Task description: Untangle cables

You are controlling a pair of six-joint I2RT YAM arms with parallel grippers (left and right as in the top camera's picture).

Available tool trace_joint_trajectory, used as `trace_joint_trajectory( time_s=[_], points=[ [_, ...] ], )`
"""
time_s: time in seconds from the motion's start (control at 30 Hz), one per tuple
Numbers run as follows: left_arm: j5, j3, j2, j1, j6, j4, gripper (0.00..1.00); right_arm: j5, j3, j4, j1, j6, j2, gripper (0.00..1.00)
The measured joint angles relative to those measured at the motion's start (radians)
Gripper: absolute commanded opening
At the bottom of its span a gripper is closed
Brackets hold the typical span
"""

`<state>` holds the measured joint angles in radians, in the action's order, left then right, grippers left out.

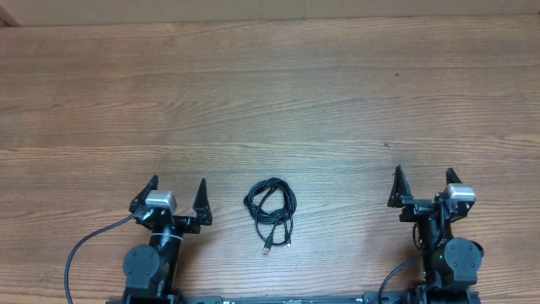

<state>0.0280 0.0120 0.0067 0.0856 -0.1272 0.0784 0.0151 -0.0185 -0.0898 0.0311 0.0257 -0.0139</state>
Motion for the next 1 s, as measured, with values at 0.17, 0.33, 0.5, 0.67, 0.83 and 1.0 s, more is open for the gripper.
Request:
trace_joint_trajectory(
  time_s=[0.17, 0.33, 0.5, 0.67, 0.83, 1.0],
  points=[
    [0.000, 0.000, 0.000, 0.000, 0.000, 0.000, 0.99, 0.000, 0.000, 0.000, 0.000, 0.000, 0.000, 1.00],
    [0.000, 0.000, 0.000, 0.000, 0.000, 0.000, 1.00, 0.000, 0.000, 0.000, 0.000, 0.001, 0.000, 1.00],
    [0.000, 0.000, 0.000, 0.000, 0.000, 0.000, 0.99, 0.000, 0.000, 0.000, 0.000, 0.000, 0.000, 1.00],
    [0.000, 0.000, 0.000, 0.000, 0.000, 0.000, 0.99, 0.000, 0.000, 0.000, 0.000, 0.000, 0.000, 1.00],
    [-0.003, -0.002, 0.001, 0.000, 0.000, -0.019, 0.99, 0.001, 0.000, 0.000, 0.000, 0.000, 0.000, 1.00],
    [-0.015, 0.008, 0.006, 0.000, 0.004, -0.383, 1.00, 0.000, 0.000, 0.001, 0.000, 0.000, 0.000, 1.00]
  ],
)
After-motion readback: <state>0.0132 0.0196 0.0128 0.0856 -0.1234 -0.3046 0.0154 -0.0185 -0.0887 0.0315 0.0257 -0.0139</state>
